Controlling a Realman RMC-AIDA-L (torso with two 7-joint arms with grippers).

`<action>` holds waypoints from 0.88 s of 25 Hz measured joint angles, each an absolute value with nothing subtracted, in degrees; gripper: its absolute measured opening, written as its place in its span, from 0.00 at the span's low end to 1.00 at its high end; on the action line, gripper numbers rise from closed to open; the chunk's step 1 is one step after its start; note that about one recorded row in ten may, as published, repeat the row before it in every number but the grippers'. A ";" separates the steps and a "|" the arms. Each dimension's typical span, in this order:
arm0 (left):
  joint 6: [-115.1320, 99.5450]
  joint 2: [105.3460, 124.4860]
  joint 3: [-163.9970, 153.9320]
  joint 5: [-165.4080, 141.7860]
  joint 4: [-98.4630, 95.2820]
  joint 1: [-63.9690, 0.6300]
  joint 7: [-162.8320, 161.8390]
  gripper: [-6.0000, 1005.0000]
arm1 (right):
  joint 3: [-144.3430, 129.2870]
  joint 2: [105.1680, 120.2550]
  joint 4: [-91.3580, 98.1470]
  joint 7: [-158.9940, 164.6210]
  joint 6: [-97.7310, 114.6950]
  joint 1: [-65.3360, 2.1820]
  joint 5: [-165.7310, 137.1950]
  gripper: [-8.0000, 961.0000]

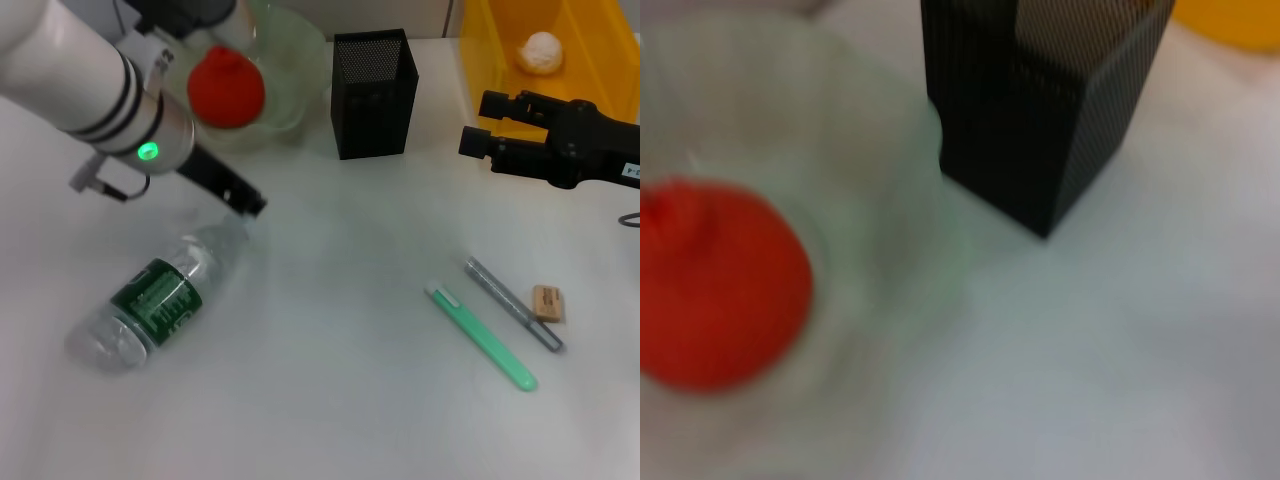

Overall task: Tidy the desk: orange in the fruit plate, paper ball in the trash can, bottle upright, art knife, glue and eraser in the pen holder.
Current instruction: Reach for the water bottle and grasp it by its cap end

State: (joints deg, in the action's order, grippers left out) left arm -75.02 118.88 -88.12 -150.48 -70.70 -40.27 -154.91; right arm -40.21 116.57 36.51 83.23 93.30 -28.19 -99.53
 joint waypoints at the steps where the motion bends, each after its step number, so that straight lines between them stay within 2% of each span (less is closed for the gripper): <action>1: -75.23 118.81 -88.00 -150.48 -72.78 -39.63 -154.86 0.41 | -40.12 116.55 36.55 83.23 93.31 -28.13 -99.52 0.84; 8: -76.46 118.62 -86.47 -150.41 -84.54 -36.11 -153.94 0.35 | -39.61 116.44 36.79 83.23 93.41 -28.03 -99.49 0.84; 13: -77.55 118.87 -86.69 -150.99 -80.30 -37.85 -154.19 0.19 | -39.61 116.44 36.73 83.23 93.24 -28.22 -99.49 0.84; 18: -76.60 119.09 -86.37 -151.18 -73.57 -40.14 -155.11 0.20 | -39.64 116.44 36.53 83.23 93.07 -28.34 -99.49 0.84; 22: -75.76 119.09 -86.42 -150.90 -72.40 -40.37 -155.58 0.34 | -39.64 116.45 36.39 83.23 93.07 -28.41 -99.59 0.84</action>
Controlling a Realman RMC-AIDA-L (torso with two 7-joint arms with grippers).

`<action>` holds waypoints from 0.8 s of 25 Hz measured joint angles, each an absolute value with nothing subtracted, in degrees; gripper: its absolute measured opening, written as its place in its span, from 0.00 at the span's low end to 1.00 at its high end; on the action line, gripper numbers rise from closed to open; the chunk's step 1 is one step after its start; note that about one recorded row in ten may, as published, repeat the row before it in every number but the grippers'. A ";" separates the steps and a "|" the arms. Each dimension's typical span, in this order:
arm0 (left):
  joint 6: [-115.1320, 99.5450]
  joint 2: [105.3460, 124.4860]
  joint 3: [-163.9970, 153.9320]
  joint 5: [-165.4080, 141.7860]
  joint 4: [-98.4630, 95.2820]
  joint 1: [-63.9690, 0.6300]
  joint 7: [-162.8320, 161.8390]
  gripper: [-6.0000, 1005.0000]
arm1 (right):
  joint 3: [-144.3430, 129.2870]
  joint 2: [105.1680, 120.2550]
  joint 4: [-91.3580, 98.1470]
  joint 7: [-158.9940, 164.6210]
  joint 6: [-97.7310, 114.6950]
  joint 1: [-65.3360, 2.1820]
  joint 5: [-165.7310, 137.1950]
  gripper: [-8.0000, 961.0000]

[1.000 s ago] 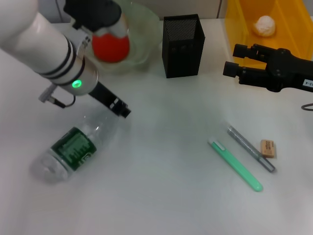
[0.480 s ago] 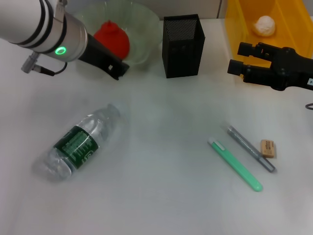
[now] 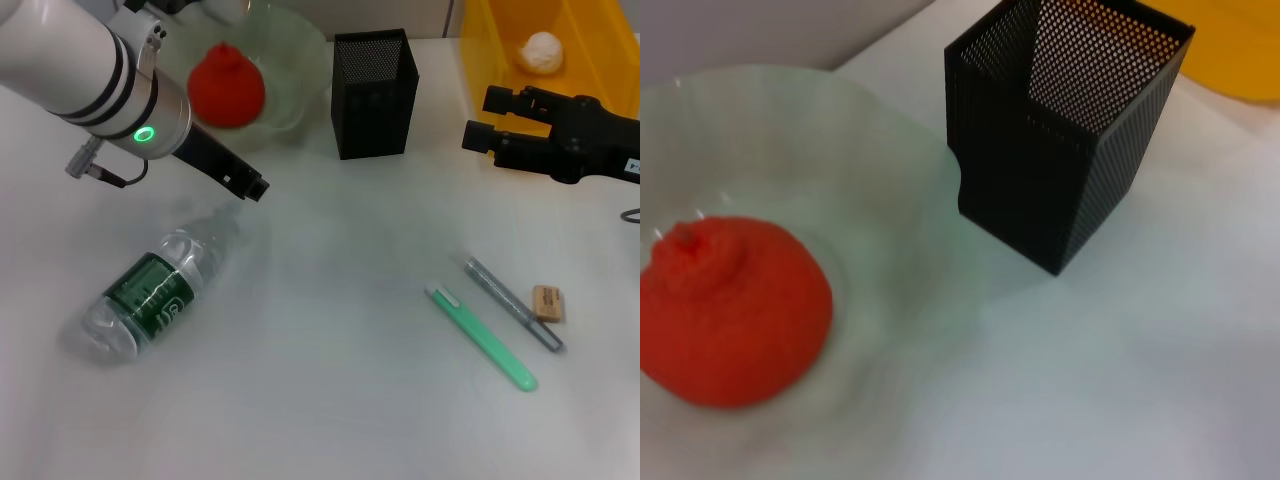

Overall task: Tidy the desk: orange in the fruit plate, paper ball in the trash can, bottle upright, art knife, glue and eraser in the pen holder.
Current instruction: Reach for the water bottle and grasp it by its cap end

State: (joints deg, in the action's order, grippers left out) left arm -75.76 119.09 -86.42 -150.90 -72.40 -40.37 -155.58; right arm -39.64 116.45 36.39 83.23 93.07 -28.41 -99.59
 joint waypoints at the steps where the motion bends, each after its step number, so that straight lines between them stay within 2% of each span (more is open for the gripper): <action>1: -75.61 119.11 -86.46 -150.83 -72.03 -40.40 -155.63 0.36 | -39.64 116.48 36.39 83.23 93.07 -28.45 -99.69 0.84; 10: -74.03 119.18 -86.40 -151.09 -63.17 -42.99 -155.63 0.57 | -39.64 116.72 36.38 83.23 93.07 -28.48 -99.90 0.84; 16: -72.12 119.18 -86.56 -151.87 -60.87 -43.96 -155.60 0.77 | -39.68 116.84 36.38 83.23 93.08 -28.54 -99.93 0.84; 20: -71.77 119.18 -86.77 -152.71 -60.37 -44.19 -155.75 0.80 | -39.71 116.84 36.38 83.23 93.08 -28.54 -99.94 0.84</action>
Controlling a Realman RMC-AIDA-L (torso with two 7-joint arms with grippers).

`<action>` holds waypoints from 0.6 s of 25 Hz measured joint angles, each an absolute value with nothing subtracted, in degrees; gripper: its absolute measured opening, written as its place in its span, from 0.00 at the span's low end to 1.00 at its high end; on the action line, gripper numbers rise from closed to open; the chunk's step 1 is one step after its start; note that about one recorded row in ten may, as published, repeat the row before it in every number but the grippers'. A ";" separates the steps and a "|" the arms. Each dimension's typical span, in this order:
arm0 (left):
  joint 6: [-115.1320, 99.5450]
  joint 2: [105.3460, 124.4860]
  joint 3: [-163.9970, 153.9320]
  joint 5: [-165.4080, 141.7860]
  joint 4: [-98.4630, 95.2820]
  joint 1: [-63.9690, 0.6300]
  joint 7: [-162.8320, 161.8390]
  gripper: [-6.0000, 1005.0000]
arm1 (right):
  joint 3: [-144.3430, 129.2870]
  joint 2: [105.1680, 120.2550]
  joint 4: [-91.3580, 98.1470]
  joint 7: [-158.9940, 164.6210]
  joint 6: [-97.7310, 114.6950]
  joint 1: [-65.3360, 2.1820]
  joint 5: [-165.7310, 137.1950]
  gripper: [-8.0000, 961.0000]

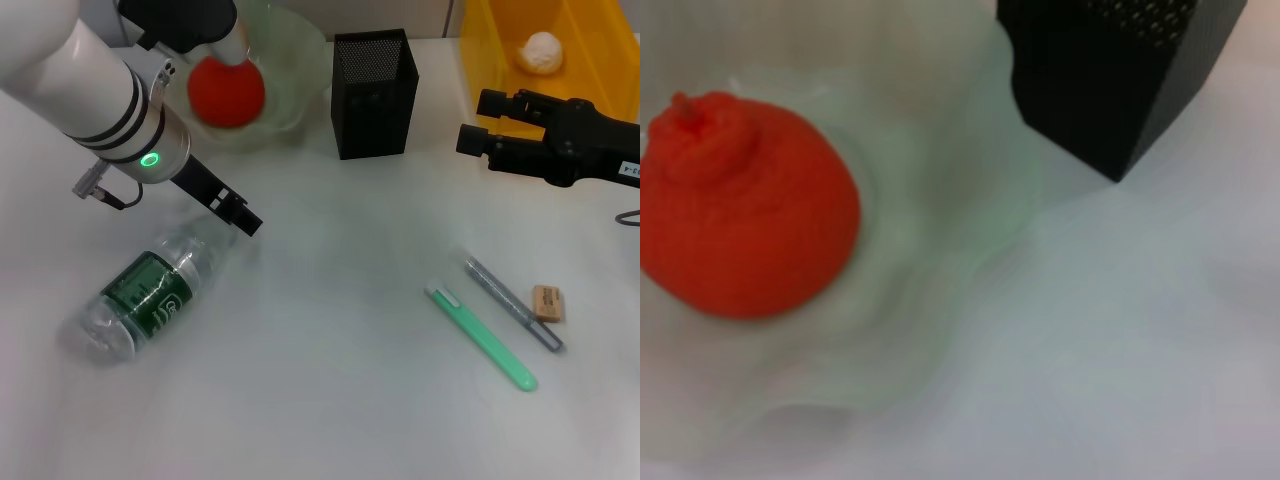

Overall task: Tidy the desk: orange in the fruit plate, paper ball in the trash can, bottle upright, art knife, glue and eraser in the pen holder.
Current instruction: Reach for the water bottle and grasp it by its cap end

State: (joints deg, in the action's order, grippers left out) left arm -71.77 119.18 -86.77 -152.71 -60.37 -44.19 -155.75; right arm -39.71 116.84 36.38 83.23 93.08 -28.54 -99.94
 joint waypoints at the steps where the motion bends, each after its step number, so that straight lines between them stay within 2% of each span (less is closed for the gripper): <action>1: -71.59 119.18 -86.89 -153.19 -60.02 -44.33 -155.85 0.81 | -39.69 116.84 36.38 83.23 93.07 -28.51 -99.94 0.84; 15: -70.64 119.18 -87.34 -153.40 -57.46 -45.60 -155.54 0.72 | -39.63 116.85 36.24 83.23 93.06 -28.52 -99.93 0.84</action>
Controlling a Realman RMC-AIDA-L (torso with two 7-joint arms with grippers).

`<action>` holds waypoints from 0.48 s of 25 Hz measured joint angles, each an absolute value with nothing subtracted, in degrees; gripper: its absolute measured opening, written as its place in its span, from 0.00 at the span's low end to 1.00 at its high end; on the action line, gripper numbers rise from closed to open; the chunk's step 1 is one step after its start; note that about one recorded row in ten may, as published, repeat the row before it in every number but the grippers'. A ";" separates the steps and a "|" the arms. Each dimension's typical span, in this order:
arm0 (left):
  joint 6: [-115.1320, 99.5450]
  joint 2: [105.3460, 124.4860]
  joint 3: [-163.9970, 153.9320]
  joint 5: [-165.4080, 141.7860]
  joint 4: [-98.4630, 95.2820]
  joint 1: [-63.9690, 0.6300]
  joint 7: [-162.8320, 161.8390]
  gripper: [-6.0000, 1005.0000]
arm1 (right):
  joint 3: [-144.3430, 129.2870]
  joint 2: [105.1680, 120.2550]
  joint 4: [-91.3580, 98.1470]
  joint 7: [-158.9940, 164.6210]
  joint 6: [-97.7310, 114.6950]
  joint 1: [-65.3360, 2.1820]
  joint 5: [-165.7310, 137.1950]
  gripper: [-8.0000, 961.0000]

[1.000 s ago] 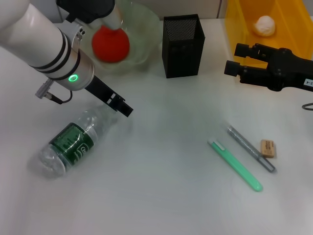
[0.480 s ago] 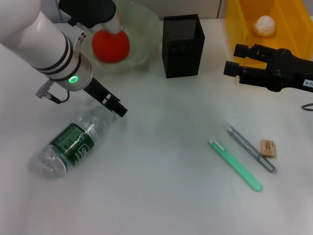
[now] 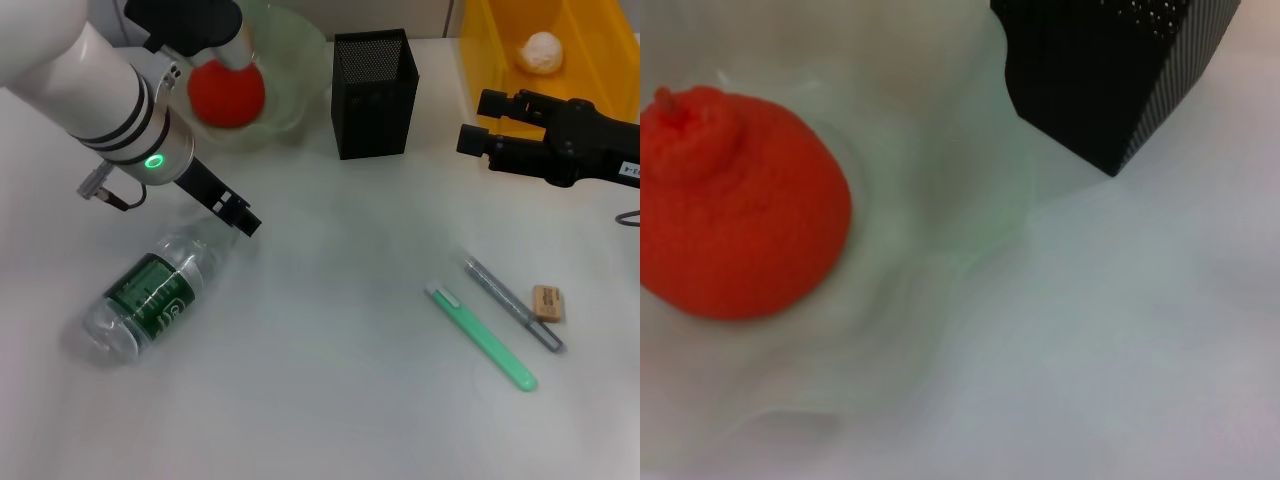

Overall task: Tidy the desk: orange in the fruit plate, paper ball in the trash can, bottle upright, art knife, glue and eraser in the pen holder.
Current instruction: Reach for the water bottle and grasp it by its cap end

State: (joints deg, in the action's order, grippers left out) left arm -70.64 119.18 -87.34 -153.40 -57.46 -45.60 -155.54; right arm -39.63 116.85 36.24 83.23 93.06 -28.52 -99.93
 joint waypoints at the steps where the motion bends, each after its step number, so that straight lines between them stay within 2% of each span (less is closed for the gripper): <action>1: -70.64 119.18 -87.34 -153.40 -57.46 -45.60 -155.54 0.71 | -39.63 116.85 36.24 83.23 93.06 -28.52 -99.93 0.84; 5: -70.02 119.18 -87.81 -153.47 -56.52 -45.79 -155.50 0.69 | -39.63 116.88 36.21 83.24 93.01 -28.52 -99.67 0.84; 9: -70.02 119.18 -88.27 -153.77 -56.21 -45.90 -155.43 0.47 | -39.71 116.89 36.21 83.24 92.98 -28.74 -99.52 0.84; 12: -70.20 119.18 -88.86 -153.91 -56.50 -45.90 -155.40 0.46 | -39.72 116.90 36.21 83.37 92.98 -28.89 -99.49 0.84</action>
